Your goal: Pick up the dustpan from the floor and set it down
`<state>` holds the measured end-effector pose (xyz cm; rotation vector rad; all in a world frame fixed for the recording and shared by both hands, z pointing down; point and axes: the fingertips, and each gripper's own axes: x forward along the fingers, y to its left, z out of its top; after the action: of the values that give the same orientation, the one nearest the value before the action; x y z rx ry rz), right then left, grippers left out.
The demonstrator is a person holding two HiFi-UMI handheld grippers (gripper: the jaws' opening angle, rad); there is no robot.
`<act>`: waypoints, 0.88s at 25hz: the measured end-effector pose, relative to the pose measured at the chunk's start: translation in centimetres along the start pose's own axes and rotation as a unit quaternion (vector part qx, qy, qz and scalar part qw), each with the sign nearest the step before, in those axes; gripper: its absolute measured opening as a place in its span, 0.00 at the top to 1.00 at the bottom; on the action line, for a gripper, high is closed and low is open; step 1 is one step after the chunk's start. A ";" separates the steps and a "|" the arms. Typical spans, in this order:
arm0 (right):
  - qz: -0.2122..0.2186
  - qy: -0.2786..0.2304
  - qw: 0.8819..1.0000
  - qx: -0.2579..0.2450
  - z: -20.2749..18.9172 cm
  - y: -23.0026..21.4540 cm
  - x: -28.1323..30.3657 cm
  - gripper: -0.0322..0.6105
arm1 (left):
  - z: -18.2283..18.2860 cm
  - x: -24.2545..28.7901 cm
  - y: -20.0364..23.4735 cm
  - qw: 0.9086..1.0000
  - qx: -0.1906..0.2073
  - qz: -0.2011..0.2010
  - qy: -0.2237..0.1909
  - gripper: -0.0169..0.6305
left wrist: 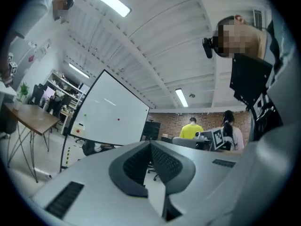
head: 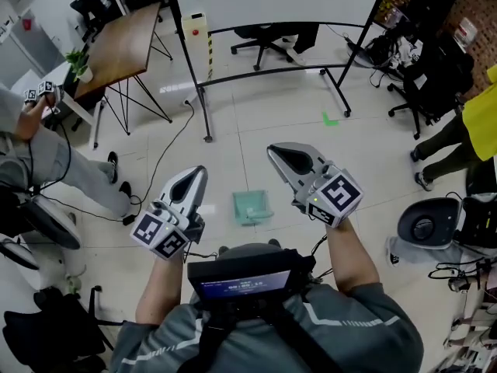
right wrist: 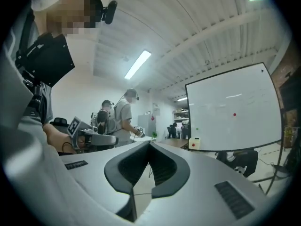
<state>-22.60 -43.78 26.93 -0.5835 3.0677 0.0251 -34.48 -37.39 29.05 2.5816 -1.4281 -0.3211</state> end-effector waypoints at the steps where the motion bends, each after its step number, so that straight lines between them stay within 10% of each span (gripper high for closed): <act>1: 0.000 0.000 1.000 -0.001 0.3 -0.2 0.0 0.92 | 0.2 0.2 -0.3 1.000 -0.001 -0.008 0.002 0.95; 22: 0.005 0.013 1.000 -0.017 1.5 -0.2 -1.5 0.92 | 0.7 0.8 -1.3 0.999 0.028 0.038 0.009 0.95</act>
<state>-21.15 -43.36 25.51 -0.5754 3.1015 0.0706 -33.23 -37.41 28.01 2.5588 -1.5465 -0.2510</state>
